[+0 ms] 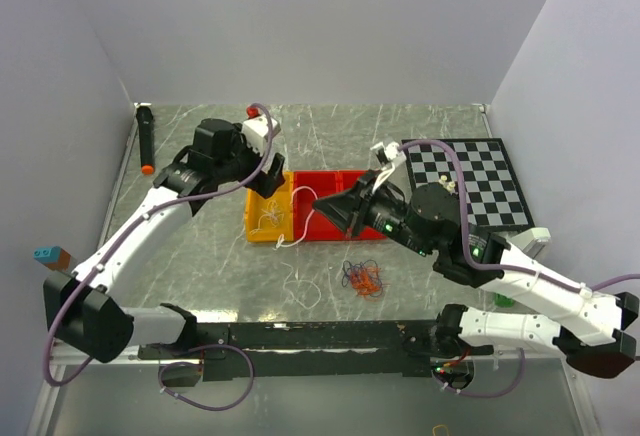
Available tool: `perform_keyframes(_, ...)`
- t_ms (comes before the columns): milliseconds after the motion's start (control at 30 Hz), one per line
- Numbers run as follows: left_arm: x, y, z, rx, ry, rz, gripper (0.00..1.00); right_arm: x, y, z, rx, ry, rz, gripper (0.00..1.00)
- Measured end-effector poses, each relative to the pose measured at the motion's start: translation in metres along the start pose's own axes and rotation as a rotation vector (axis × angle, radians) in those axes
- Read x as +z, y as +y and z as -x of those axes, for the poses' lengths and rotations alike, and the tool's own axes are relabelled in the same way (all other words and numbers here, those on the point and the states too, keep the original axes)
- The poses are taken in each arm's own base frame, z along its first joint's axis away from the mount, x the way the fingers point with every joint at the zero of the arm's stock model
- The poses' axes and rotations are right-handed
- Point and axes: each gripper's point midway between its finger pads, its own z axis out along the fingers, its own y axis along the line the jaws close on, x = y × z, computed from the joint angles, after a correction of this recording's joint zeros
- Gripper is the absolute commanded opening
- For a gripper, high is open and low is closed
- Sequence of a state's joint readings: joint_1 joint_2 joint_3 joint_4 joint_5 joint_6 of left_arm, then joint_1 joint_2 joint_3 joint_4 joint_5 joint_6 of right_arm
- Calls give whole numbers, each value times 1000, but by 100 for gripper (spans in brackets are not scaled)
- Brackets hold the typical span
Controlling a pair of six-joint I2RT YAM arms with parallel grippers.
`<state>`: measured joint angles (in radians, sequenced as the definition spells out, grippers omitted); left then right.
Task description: Untangle the cables
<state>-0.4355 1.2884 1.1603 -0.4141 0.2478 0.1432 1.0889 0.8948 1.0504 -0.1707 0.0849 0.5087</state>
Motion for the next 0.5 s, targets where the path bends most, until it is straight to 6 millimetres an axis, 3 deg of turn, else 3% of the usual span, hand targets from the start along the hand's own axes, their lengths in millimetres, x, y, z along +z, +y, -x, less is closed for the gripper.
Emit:
perform_keyframes(167,-24,-4,17,-84,-33,-17,97,14,17,31,-56,-26,9,0)
perform_keyframes(233,-39,4,35,-124,-60,3,97,20,23,43,-78,-41,11,0)
perform_keyframes(367,-73,33,78,-187,-151,95,97,35,22,64,-111,-62,-7,0)
perform_keyframes(500,-106,65,104,-216,-205,195,97,57,1,77,-120,-68,-55,0)
